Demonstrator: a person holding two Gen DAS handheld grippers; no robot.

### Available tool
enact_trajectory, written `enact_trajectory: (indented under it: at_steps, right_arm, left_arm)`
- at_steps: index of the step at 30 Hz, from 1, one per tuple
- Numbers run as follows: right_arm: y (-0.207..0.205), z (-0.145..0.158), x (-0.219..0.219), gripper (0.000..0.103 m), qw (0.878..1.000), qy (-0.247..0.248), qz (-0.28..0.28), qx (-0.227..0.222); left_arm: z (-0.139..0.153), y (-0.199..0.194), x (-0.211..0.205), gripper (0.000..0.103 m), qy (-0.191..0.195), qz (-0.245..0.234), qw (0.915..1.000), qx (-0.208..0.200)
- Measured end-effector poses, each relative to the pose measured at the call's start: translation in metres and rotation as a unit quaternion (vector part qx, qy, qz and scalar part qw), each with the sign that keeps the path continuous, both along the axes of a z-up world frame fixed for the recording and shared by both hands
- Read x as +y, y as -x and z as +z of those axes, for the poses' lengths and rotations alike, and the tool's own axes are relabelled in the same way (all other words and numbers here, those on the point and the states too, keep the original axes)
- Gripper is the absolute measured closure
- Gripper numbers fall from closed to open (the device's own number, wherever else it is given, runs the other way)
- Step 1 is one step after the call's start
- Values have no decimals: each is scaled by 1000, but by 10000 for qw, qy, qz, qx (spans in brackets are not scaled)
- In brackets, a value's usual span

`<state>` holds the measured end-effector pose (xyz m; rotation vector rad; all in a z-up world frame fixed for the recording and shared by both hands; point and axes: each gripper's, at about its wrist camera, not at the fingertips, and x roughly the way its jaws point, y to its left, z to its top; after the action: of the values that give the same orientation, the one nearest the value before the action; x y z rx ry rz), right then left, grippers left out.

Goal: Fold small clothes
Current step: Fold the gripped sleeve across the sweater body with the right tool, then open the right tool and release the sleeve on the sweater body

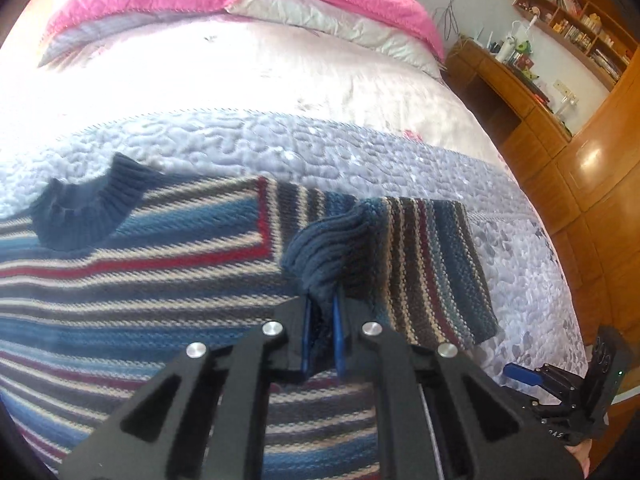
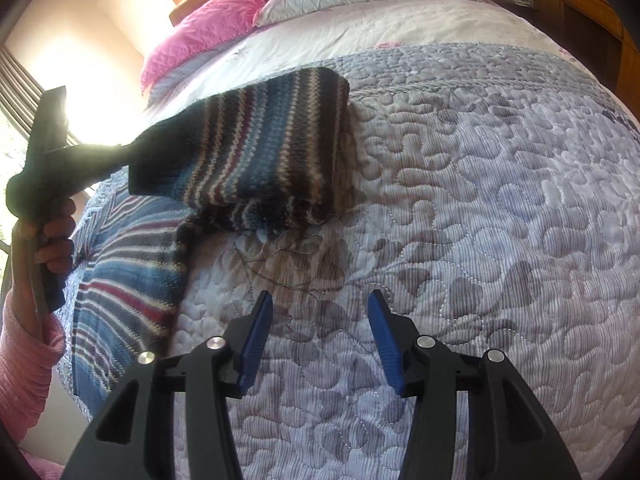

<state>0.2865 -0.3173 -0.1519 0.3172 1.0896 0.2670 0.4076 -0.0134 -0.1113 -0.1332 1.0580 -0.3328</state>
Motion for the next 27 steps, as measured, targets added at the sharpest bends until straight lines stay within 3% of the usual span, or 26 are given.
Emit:
enact_trajectory:
  at_steps: [7,12,21,27]
  right_arm:
    - [-17,10,33,53,9996,-142,222,-109]
    - [-39,15,62,51,9987,-329,340,-167]
    - [-94,18,122,51,9934,-886,711,-136]
    - [-115,-6,141,51,9947,-772,661,169]
  left_arm:
    - [19,-10,95,96,-323,573,9976,-196]
    - [17,-16,148,96,-500,922,9943,-167]
    - [11,-26,201,96,-617,1335,9891,-49]
    - [-21,-42,216,95,-832,1380,9865,278]
